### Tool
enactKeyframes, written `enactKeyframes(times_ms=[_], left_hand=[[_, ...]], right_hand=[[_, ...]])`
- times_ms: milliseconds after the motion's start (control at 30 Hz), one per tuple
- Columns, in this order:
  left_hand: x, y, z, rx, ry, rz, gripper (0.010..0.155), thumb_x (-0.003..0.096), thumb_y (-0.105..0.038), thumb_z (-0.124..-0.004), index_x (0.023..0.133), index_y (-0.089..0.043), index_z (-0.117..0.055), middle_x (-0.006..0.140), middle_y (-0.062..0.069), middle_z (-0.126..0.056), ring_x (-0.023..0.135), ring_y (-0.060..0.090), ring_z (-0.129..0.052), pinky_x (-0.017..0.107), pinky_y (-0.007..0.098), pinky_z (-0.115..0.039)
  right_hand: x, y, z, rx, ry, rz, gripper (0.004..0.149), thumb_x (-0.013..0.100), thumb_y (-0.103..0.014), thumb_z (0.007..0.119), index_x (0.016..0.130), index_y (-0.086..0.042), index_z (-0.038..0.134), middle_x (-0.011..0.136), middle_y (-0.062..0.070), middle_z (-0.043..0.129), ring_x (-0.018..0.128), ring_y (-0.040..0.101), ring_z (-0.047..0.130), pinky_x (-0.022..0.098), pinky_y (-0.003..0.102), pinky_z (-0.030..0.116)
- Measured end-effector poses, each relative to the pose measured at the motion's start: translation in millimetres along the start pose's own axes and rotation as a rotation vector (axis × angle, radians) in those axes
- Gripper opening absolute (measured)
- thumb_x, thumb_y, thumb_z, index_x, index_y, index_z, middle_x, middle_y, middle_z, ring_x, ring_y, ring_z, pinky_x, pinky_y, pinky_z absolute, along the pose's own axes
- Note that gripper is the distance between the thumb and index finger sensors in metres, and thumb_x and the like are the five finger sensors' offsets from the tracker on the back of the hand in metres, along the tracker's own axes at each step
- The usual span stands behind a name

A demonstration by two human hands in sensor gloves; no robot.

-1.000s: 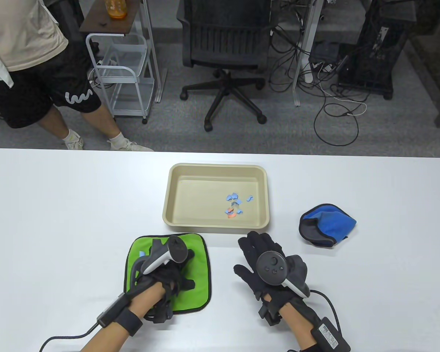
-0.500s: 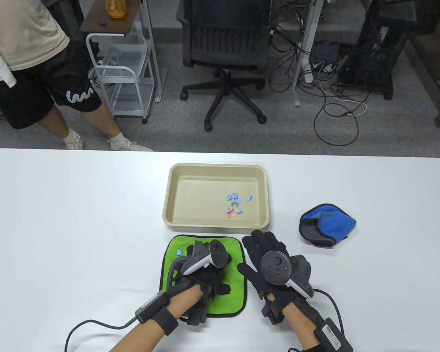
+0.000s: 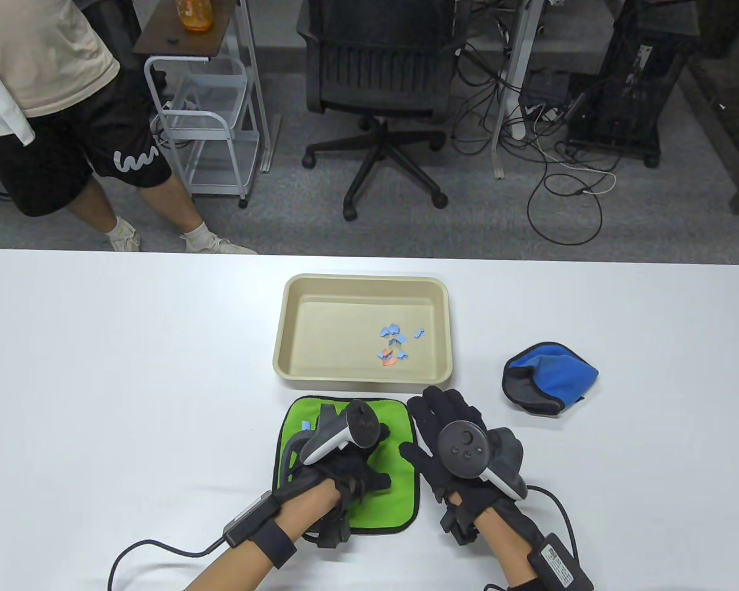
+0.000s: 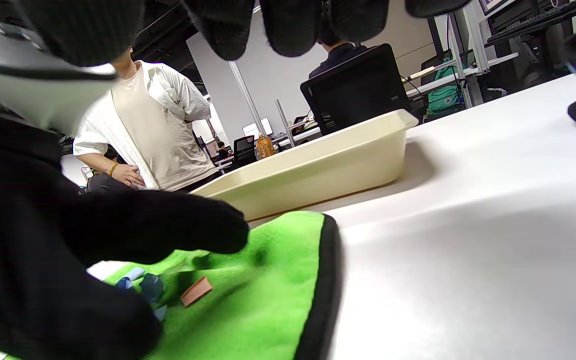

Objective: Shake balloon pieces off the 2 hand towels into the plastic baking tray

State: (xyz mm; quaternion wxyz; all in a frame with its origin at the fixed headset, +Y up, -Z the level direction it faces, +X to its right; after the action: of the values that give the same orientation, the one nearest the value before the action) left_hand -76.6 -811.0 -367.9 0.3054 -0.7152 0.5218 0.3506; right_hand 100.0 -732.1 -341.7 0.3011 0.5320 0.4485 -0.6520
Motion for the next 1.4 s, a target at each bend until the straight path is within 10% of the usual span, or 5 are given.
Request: enactKeyframes(times_ms=[433, 733, 1400], left_hand=[[-50, 82, 78, -0.251, -0.266, -0.048, 0.077, 0.0355, -0.047, -0.085, 0.101, -0.046, -0.045, 0.114, 0.005, -0.019, 0.108, 0.041, -0.021, 0.072, 0.071, -0.039], [-19, 143, 55, -0.217, -0.269, 0.181, 0.083, 0.0328, -0.047, -0.088, 0.103, -0.035, -0.045, 0.107, 0.004, -0.035, 0.085, 0.038, -0.049, 0.063, 0.053, -0.052], [7, 150, 34, -0.211, -0.228, 0.267, 0.068, 0.0309, -0.044, -0.090, 0.092, -0.042, -0.060, 0.102, -0.001, -0.041, 0.076, 0.035, -0.056, 0.059, 0.052, -0.053]], right_hand=[[0, 0, 0, -0.003, -0.001, 0.001, 0.073, 0.041, -0.060, 0.068, 0.104, -0.030, 0.047, 0.119, 0.006, 0.042, 0.108, 0.039, 0.037, 0.074, 0.064, 0.043], [0, 1, 1, -0.006, -0.007, 0.006, 0.073, 0.041, -0.060, 0.068, 0.104, -0.030, 0.048, 0.119, 0.006, 0.043, 0.108, 0.039, 0.038, 0.074, 0.064, 0.042], [0, 0, 5, -0.023, -0.034, 0.015, 0.073, 0.041, -0.060, 0.067, 0.104, -0.030, 0.048, 0.119, 0.007, 0.043, 0.108, 0.039, 0.038, 0.074, 0.064, 0.042]])
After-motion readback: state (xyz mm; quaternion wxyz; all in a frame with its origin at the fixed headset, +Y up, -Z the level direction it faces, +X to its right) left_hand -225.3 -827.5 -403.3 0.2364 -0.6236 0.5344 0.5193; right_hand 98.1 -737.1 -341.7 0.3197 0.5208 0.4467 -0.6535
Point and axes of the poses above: the tracker on the back of each hand, its own y axis roughly to the little-finger side, its own x axis roughly from the wrist to the fingertips, z = x × y, the point moved 5 cm from there along x, roughly from the wrist to the fingertips
